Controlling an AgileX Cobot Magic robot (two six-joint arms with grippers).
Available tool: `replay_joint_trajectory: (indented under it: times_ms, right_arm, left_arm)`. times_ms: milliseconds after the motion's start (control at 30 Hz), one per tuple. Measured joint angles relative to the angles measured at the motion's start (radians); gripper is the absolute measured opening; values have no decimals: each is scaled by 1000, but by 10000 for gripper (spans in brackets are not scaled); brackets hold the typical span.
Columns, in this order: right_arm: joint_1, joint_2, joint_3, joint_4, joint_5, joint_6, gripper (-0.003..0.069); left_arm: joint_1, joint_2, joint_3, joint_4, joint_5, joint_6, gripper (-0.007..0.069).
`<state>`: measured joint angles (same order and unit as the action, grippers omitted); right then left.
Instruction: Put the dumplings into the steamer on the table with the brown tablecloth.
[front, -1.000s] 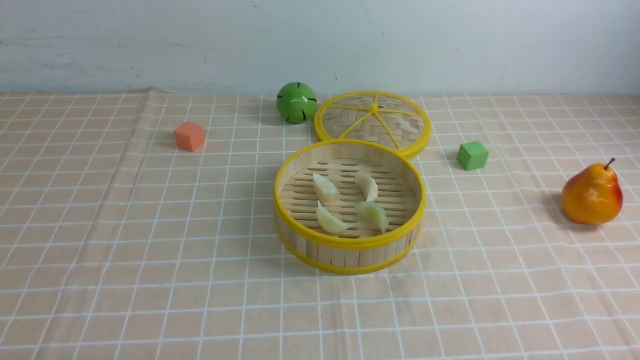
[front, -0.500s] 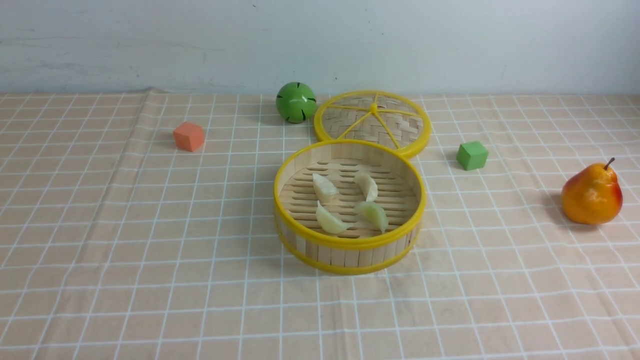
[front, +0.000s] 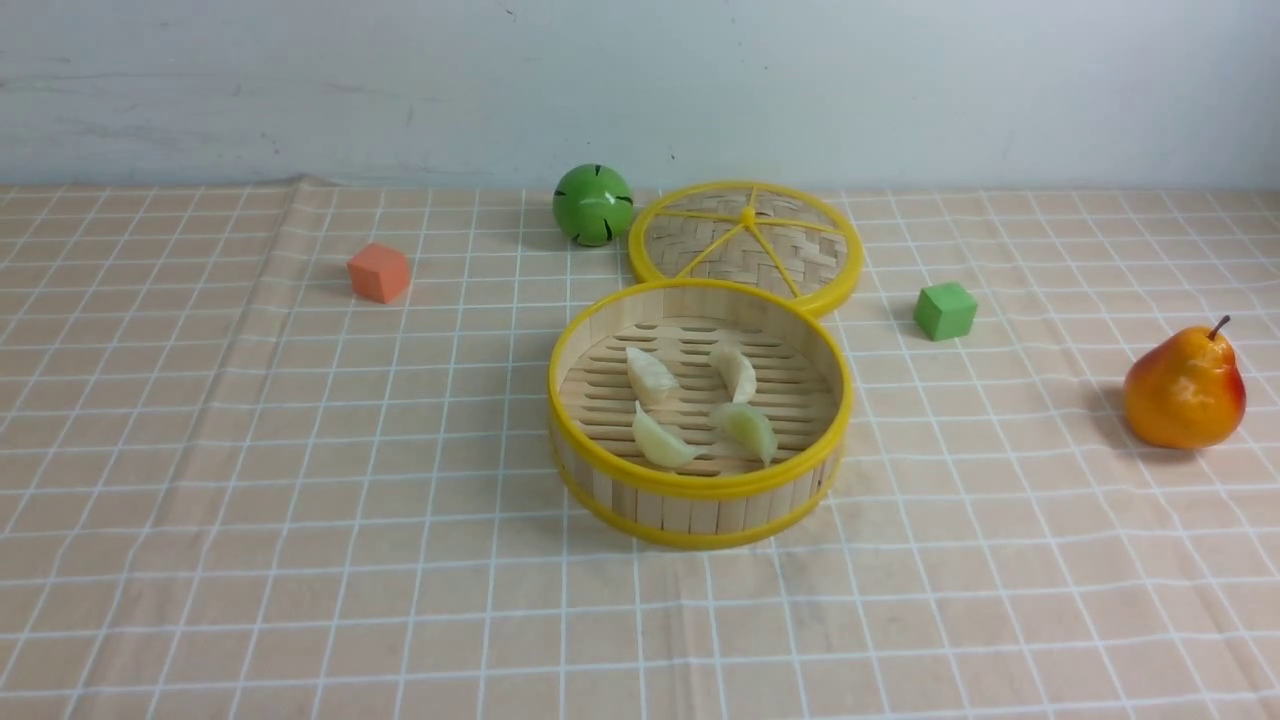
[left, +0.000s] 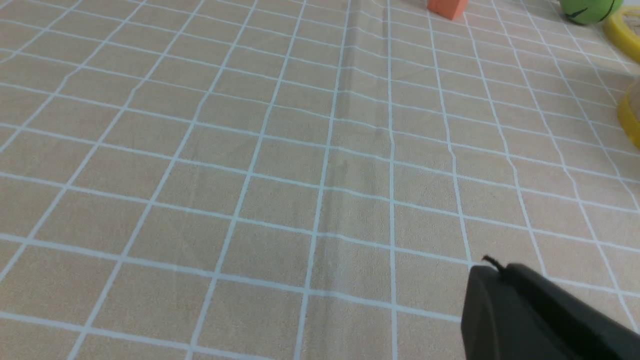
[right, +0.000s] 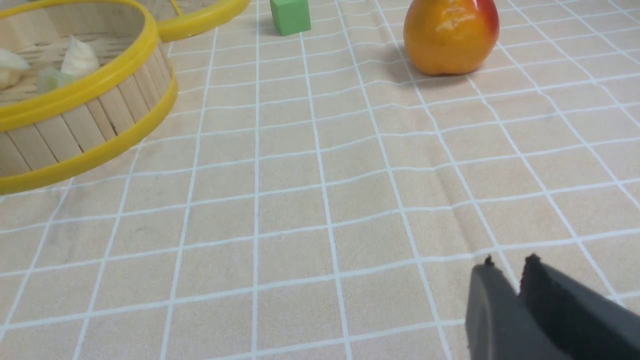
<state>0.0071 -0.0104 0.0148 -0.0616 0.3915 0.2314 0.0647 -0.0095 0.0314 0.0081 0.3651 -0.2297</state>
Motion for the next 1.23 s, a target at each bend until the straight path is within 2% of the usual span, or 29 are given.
replay_joint_trajectory:
  times_ms: [1233]
  right_arm:
    - [0,0,0,0,0,0,136]
  left_arm:
    - [0,0,0,0,0,0,3]
